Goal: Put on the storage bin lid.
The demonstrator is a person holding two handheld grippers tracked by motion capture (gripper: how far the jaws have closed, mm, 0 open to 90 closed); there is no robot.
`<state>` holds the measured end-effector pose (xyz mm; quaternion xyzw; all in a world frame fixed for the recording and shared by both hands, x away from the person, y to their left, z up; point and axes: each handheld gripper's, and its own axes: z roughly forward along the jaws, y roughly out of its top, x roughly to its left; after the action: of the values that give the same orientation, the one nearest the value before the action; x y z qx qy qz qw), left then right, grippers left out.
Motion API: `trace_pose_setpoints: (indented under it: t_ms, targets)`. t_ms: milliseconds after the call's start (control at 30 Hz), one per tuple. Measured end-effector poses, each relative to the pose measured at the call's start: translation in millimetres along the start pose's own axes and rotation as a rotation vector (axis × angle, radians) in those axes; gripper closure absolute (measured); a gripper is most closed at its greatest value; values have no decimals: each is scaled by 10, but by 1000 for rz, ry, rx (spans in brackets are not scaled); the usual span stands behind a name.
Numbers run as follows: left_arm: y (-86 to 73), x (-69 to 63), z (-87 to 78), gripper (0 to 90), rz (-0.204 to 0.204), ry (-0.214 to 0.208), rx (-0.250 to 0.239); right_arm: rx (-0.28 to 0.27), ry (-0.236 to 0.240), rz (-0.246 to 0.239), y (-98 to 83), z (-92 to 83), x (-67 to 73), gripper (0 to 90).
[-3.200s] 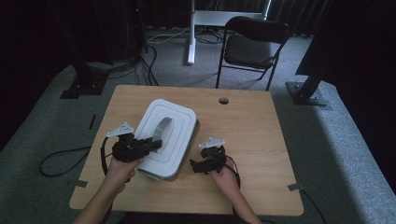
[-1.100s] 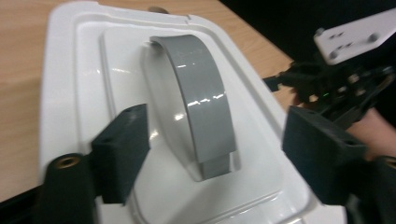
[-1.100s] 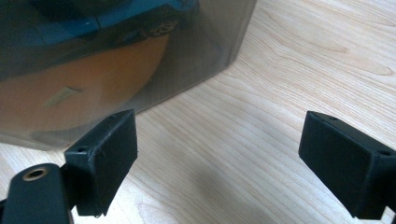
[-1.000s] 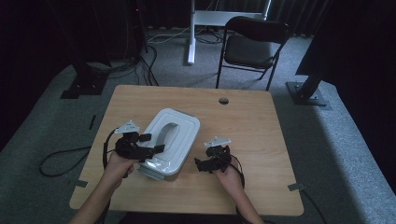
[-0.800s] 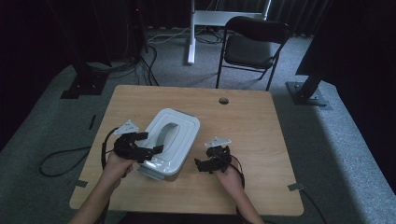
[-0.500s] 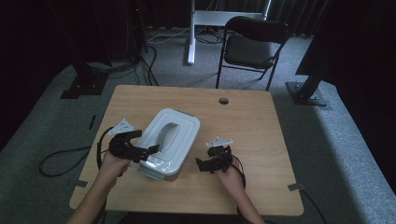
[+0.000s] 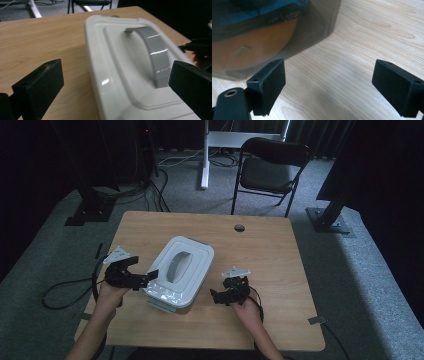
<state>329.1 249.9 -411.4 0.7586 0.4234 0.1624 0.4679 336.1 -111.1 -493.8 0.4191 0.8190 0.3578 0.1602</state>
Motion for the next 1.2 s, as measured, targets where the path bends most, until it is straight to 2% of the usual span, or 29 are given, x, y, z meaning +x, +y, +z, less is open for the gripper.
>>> trace_pose_setpoints:
  t_ms: [167, 433, 633, 667, 733, 1000, 1200]
  targets:
    - [-82, 106, 14, 3, -11, 52, -8, -6, -4, 6, -3, -9, 5, 111]
    - [-183, 273, 13, 3, -41, 100, -8, -2, -2, 5, -17, 21, 13, 111]
    - [-257, 360, 12, 3, -50, 142, -29, -2, 0, 0, -24, 23, 14, 111]
    - [-309, 429, 24, 3, -73, 153, -26, -1, 0, 4, -29, 16, 13, 111]
    - [-348, 466, 48, 3, -79, 172, -16, -1, -3, 3, -29, 12, 13, 111]
    - [-520, 601, 144, 3, -114, 204, -3, -3, -3, 3, -22, 19, 11, 111]
    - [-627, 653, 245, 3, -119, 205, 9, -5, 0, 13, -29, 18, 5, 111]
